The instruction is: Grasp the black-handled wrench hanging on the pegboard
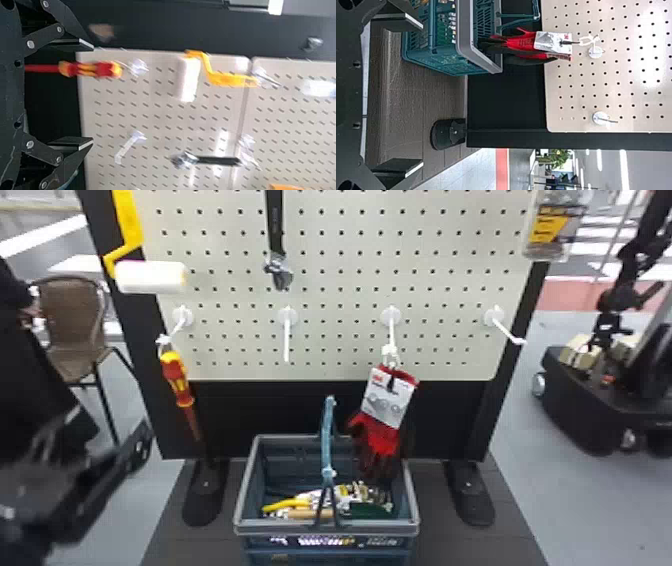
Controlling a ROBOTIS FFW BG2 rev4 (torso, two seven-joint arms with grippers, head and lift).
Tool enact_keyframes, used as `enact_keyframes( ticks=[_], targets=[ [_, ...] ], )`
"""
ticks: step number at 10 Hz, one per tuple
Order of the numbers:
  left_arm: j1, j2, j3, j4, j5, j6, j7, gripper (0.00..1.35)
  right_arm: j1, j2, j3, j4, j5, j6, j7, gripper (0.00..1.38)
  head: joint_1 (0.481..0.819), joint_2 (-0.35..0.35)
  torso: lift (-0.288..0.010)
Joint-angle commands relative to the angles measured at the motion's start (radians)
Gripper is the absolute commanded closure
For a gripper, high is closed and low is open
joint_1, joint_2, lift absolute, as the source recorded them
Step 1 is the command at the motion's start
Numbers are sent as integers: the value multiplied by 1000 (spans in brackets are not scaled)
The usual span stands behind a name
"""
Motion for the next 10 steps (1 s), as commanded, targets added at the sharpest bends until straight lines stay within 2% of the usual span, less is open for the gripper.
enact_keyframes(
  ticks=[1,2,5,7,9,10],
  targets=[
    [-87,17,-14,-130,1,147,-2,437,0,0,0,-4,2,3,0,99,549,0,-100],
    [-154,27,-25,-186,4,238,-10,437,0,0,0,-6,3,5,0,99,549,0,-100],
    [-368,84,-92,-194,76,402,-30,437,-11,1,0,-11,9,19,0,99,549,0,-100],
    [-495,124,-148,-86,121,434,-62,432,-13,1,0,-14,11,20,0,99,549,0,-100],
    [-643,162,-223,96,190,452,-131,437,-15,1,0,-18,11,22,0,99,549,0,-100],
    [-703,187,-249,135,177,451,-136,435,-21,1,0,-18,11,22,0,99,549,0,-100]
  ],
)
